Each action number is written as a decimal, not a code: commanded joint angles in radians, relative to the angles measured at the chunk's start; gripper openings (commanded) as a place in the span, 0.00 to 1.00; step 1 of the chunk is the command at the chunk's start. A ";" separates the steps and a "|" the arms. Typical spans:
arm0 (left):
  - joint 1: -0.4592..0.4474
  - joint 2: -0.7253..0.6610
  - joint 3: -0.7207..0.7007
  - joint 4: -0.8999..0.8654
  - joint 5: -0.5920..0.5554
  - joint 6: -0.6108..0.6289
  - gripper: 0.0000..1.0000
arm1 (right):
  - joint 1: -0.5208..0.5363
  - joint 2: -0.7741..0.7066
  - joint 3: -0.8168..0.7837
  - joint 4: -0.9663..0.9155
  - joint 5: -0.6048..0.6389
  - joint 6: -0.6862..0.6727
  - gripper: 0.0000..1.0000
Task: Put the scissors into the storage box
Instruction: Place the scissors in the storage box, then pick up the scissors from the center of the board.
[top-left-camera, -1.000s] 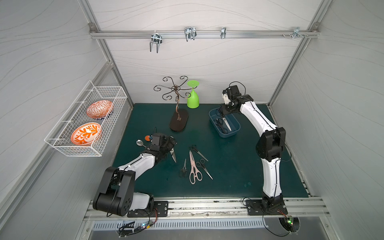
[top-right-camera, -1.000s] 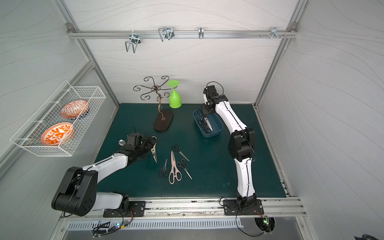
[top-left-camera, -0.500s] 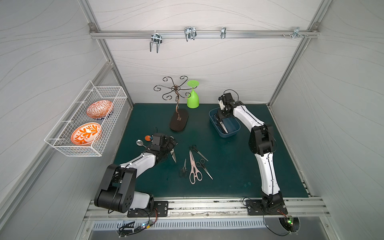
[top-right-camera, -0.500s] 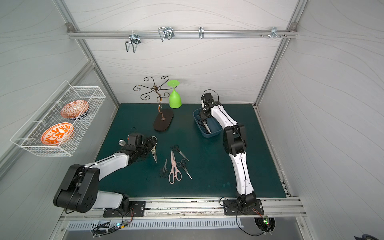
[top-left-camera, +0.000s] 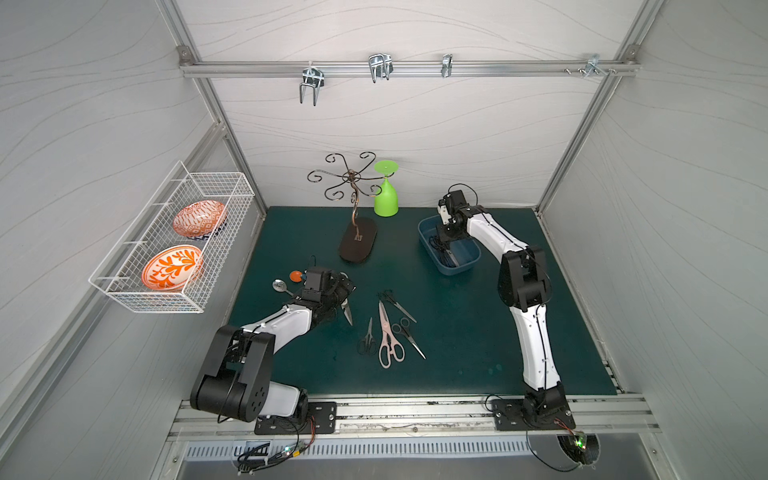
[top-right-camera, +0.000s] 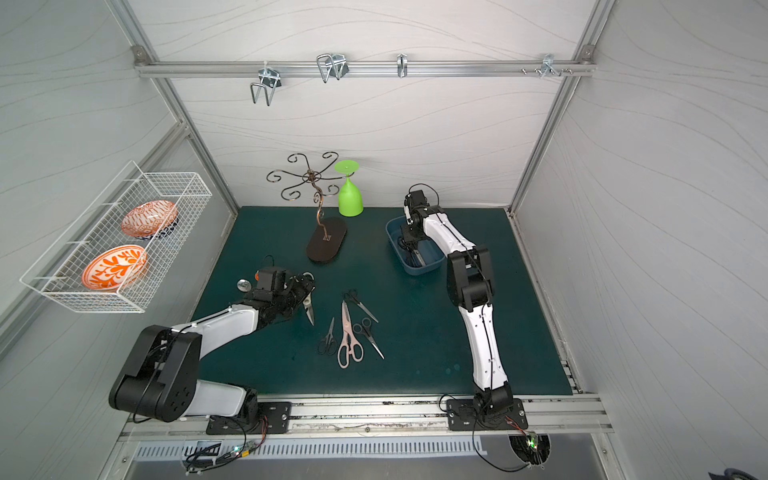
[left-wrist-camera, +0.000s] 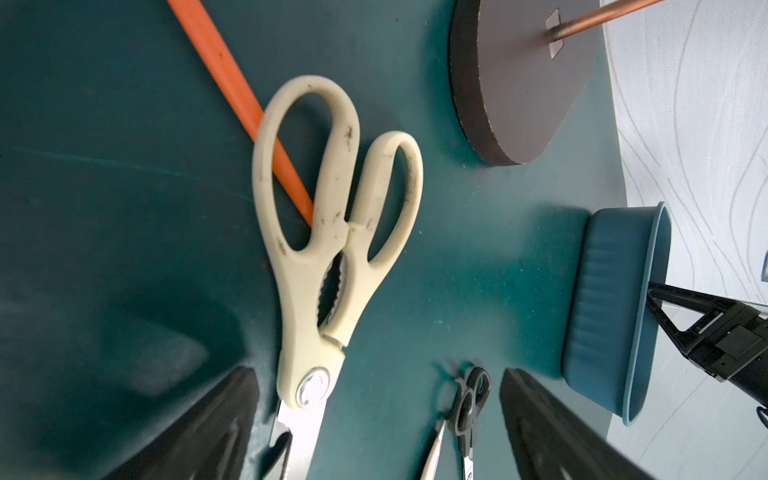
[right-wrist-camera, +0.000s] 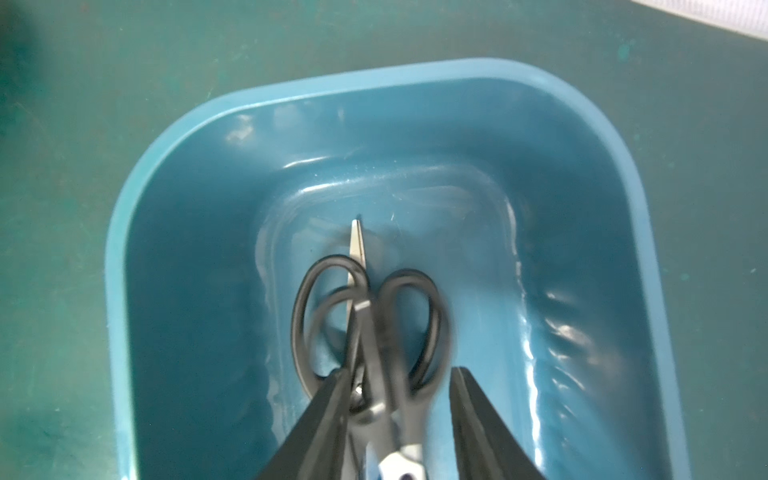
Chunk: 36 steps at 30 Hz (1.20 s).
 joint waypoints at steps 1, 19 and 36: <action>0.003 -0.012 0.046 0.002 0.002 0.007 0.95 | -0.003 -0.071 -0.031 -0.002 -0.035 0.012 0.45; 0.003 -0.055 0.024 -0.029 -0.046 0.022 0.95 | 0.337 -0.389 -0.390 -0.070 -0.103 0.074 0.39; 0.028 -0.117 -0.024 -0.029 -0.120 0.042 0.96 | 0.460 -0.212 -0.366 -0.070 -0.130 0.088 0.38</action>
